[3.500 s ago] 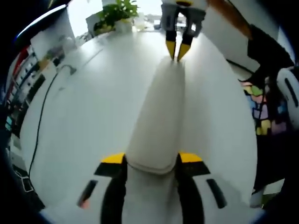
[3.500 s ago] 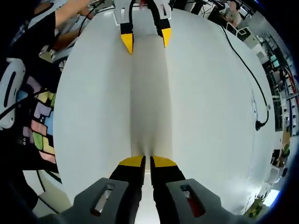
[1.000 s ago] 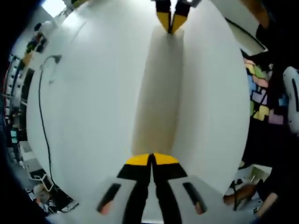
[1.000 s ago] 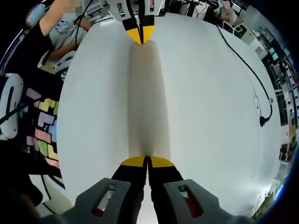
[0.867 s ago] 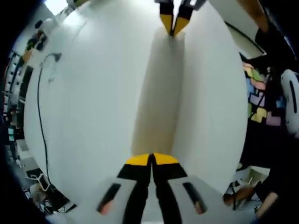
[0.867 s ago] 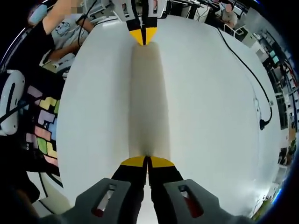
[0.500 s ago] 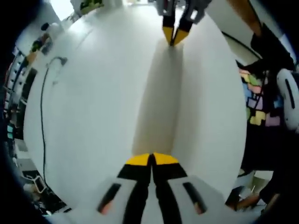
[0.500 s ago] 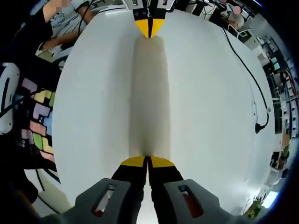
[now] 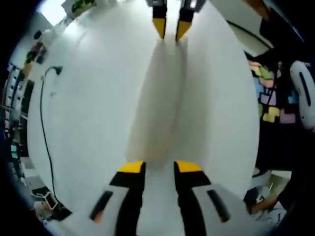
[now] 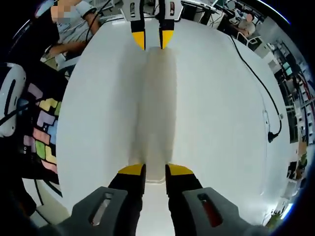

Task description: Arrange the utensils inside the cutlery case until each visible utensil rests in its matching compartment.

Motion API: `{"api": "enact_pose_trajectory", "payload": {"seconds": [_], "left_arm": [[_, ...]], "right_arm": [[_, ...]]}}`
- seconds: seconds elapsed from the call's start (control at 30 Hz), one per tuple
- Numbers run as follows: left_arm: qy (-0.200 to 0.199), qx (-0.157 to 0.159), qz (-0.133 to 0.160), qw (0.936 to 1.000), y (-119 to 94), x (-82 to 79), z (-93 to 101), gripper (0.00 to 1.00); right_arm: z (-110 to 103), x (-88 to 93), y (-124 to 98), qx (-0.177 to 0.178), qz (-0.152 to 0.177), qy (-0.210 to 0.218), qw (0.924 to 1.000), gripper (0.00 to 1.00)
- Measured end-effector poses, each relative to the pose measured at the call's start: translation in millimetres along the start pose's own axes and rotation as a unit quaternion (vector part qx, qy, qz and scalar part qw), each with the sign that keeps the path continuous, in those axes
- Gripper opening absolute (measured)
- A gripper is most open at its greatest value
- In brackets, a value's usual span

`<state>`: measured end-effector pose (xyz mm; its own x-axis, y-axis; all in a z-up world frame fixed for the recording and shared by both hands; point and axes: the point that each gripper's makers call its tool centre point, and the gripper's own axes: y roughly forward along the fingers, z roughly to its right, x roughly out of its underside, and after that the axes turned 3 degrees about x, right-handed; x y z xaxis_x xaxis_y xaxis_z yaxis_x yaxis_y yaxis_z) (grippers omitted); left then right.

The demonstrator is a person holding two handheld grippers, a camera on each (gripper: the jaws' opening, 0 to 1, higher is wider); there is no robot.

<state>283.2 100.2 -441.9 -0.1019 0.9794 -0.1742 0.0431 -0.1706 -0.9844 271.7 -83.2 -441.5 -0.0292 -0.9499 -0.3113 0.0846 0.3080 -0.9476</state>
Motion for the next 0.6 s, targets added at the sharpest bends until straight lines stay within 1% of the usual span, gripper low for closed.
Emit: {"api": "enact_pose_trajectory", "payload": {"seconds": [0.03,0.07,0.2,0.3,0.37,0.47,0.6], "left_arm": [[-0.001,-0.003,0.002,1.0000,1,-0.3,-1.6,0.37],[0.002,-0.006,0.006,1.0000,1,-0.8,-4.2,0.39],[0.003,-0.001,0.014,0.9999,-1,-3.7,-8.0,0.45],[0.024,-0.015,0.019,0.9994,-2,-7.8,-13.2,0.50],[0.033,-0.017,0.027,0.9990,-3,-10.9,-14.8,0.50],[0.034,-0.016,0.028,0.9989,-2,-12.0,-19.8,0.50],[0.026,-0.014,0.017,0.9994,-1,-8.6,-29.4,0.49]], "right_arm": [[-2,-0.7,1,-0.008,0.005,0.007,0.9999,0.18],[-1,-0.9,-1,-0.009,0.009,0.015,0.9998,0.19],[6,-0.2,-5,0.013,0.006,0.014,0.9998,0.22],[2,-2.7,-9,0.013,0.009,0.017,0.9997,0.25],[-3,-7.1,-9,0.006,0.013,0.016,0.9998,0.26],[-9,-10.9,-8,-0.003,0.010,0.008,0.9999,0.28],[-8,-9.3,-4,0.005,-0.012,0.008,0.9999,0.30]]}}
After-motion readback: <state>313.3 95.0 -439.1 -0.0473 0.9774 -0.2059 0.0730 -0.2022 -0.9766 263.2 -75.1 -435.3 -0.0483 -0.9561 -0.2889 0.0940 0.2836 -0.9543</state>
